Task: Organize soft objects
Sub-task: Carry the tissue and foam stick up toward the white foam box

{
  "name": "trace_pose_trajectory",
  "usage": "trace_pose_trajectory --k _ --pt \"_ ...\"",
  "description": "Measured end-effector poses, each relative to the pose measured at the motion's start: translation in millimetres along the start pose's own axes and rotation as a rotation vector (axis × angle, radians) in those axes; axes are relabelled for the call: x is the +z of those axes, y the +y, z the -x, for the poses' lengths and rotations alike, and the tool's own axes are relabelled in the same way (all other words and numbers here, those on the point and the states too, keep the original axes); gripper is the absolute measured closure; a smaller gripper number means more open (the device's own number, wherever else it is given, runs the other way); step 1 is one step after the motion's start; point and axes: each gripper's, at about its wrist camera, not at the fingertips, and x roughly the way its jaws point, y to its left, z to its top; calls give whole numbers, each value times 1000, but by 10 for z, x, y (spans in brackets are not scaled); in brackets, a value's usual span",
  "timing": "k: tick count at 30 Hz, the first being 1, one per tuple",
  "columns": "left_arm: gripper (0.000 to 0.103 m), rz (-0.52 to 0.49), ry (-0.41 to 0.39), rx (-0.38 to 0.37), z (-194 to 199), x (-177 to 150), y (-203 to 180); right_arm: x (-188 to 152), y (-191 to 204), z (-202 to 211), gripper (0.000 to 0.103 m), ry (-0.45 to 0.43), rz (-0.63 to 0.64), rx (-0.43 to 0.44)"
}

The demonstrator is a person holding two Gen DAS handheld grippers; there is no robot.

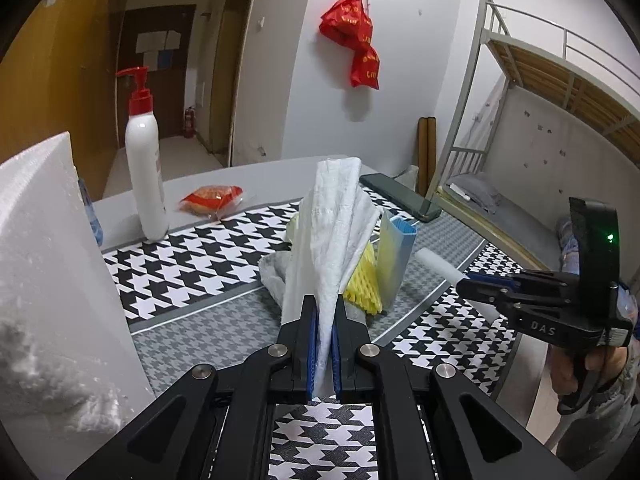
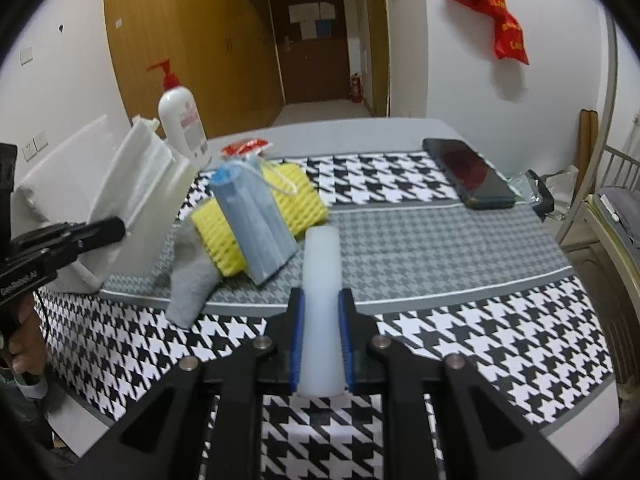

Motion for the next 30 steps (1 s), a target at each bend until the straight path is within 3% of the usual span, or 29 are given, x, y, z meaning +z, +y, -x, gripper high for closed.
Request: trace_pose_trajectory --k 30 --pt "96 -82 -178 53 934 70 -45 150 429 780 83 -237 -32 -6"
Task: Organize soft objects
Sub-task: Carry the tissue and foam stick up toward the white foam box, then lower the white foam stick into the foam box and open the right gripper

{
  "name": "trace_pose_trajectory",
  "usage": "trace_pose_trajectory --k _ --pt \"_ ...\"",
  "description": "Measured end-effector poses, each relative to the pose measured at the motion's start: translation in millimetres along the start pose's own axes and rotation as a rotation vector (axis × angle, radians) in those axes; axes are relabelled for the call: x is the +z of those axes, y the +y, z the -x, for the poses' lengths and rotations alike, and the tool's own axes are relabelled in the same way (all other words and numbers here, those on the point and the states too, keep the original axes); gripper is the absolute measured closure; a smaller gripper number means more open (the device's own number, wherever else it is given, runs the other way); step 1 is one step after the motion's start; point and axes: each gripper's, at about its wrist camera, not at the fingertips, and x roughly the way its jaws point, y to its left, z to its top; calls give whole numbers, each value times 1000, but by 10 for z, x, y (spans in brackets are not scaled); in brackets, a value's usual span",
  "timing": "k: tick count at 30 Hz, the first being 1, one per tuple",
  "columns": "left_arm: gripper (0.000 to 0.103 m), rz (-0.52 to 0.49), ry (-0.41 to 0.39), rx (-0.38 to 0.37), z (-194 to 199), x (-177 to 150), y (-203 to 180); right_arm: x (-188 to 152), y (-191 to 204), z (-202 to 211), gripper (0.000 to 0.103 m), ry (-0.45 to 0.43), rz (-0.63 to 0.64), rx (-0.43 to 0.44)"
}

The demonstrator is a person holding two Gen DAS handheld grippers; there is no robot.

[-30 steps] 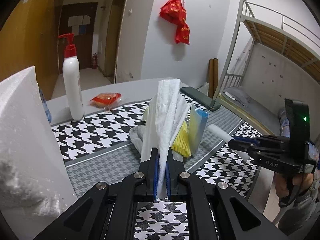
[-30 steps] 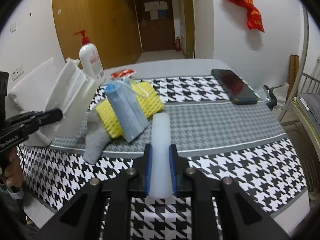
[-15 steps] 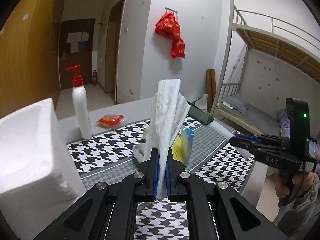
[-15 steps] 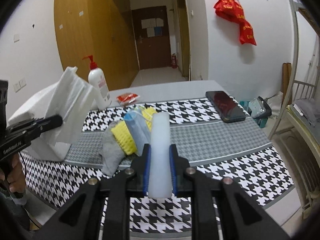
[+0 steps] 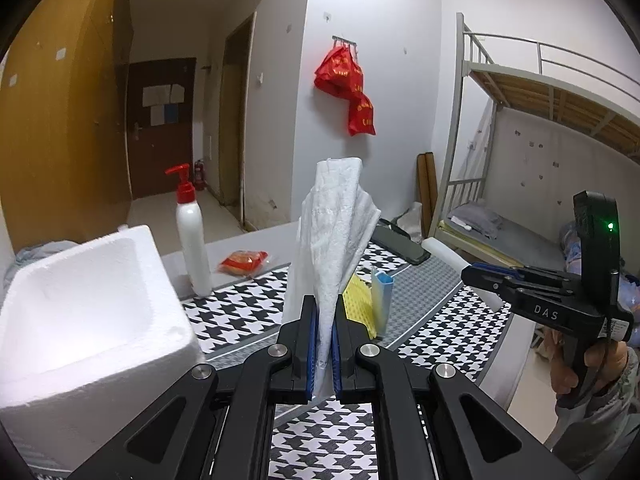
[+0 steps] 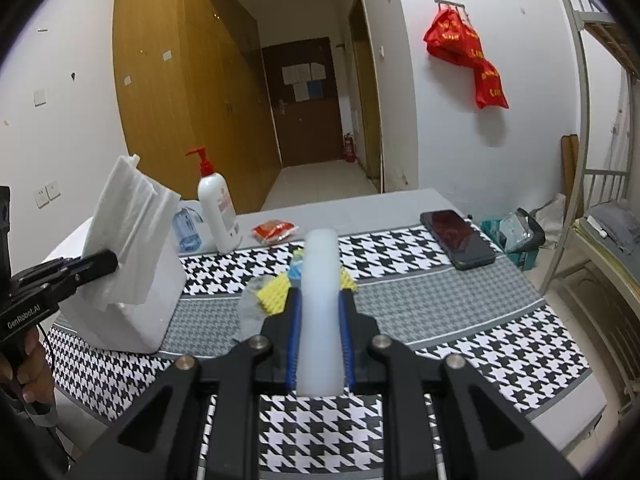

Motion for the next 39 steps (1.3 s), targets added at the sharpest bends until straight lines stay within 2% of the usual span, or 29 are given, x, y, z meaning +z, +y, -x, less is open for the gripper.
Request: trace_pose_trajectory --k 7,14,21,31,39 --pt "96 0 -35 17 159 23 38 62 104 103 83 -28 6 11" --pt "96 8 -64 54 295 84 103 129 324 199 83 -73 66 36" --pt "96 17 -109 86 507 113 153 218 492 231 83 -119 69 92" --pt "96 17 -156 166 769 169 230 353 798 246 83 -174 117 147" --pt "96 50 -182 256 925 195 392 455 981 149 83 -179 140 212"
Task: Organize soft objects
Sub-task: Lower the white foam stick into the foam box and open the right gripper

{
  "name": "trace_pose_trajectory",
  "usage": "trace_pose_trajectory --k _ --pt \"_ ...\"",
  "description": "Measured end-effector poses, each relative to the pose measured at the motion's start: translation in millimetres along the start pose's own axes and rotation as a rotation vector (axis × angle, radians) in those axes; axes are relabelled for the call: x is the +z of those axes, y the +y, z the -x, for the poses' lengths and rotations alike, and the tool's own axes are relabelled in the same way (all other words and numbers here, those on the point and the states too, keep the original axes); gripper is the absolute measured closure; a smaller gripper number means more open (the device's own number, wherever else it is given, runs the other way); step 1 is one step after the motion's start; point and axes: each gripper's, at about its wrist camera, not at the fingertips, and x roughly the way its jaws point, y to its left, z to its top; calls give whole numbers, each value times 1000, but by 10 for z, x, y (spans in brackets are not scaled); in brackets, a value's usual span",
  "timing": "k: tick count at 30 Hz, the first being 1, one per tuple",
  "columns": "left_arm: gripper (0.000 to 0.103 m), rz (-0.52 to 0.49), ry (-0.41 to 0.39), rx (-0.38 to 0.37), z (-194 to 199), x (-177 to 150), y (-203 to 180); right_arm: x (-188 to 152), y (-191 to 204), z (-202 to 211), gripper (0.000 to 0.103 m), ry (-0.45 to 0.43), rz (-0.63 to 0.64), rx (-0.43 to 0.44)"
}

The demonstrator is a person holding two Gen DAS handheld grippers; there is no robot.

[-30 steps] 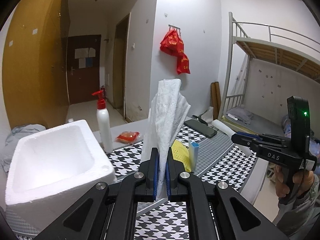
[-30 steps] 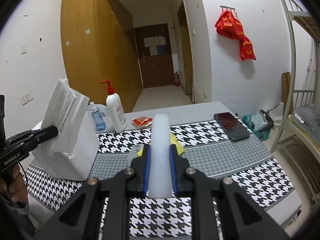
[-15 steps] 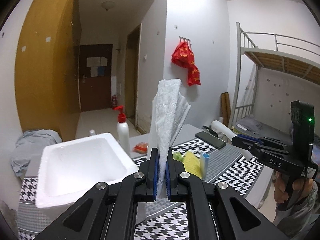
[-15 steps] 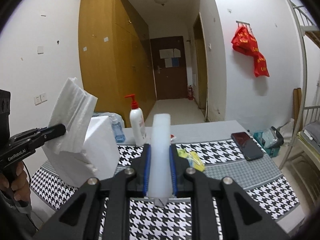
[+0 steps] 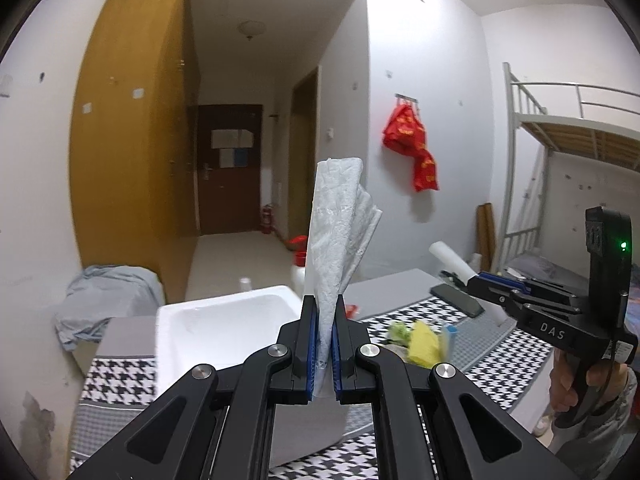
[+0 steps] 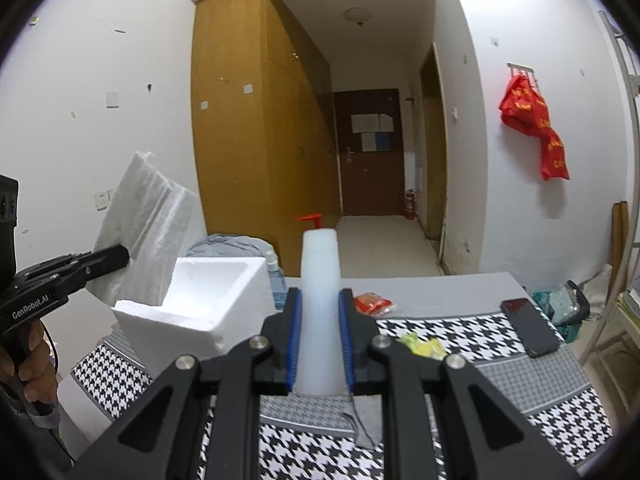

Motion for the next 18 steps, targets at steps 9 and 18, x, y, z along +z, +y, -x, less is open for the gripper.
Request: trace_pose_trajectory --k 9,18 --pt "96 17 -25 96 136 14 235 94 211 -221 83 4 33 81" --pt "96 51 -26 194 255 -44 460 132 470 -444 83 15 71 162"
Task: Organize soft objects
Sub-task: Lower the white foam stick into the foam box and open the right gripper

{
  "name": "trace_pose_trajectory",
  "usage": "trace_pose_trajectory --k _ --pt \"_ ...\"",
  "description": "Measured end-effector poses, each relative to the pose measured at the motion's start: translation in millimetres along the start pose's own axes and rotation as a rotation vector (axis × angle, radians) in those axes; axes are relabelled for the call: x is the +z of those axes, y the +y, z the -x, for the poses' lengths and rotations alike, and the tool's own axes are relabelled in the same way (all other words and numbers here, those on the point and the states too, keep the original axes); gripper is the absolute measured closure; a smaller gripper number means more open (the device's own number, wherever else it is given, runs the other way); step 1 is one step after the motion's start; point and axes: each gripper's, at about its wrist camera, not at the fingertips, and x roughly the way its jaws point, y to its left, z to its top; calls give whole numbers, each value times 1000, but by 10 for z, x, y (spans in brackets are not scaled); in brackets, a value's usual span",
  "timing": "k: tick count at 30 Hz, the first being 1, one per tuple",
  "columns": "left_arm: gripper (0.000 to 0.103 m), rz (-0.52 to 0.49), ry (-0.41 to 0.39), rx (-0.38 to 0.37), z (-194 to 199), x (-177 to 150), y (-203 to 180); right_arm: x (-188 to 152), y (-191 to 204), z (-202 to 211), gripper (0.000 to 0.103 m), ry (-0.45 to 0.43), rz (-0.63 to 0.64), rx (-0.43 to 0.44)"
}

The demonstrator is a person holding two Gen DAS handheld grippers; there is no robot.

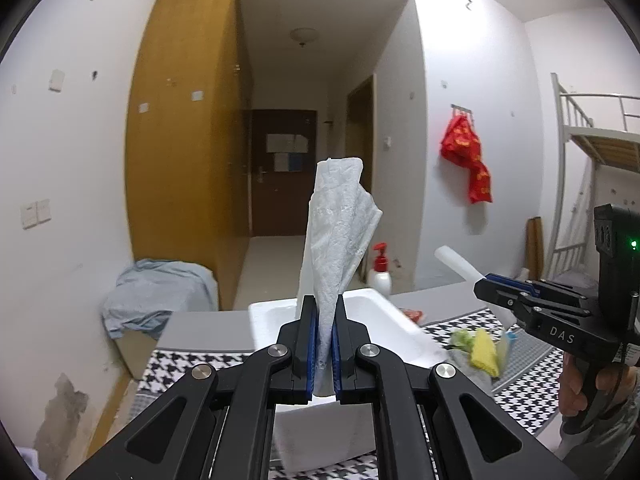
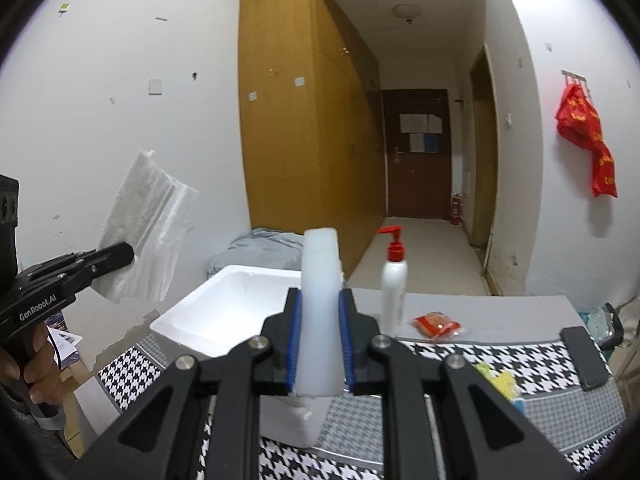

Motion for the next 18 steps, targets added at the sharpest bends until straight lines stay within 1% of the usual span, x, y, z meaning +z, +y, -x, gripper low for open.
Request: trace_pose_trajectory --k 7,13,18 --pt "96 20 4 52 74 -60 197 45 196 -218 83 20 20 50" --pt "96 43 2 66 62 -50 344 41 360 -414 83 48 22 82" --pt "96 46 4 66 32 -62 382 52 476 -527 83 67 24 92"
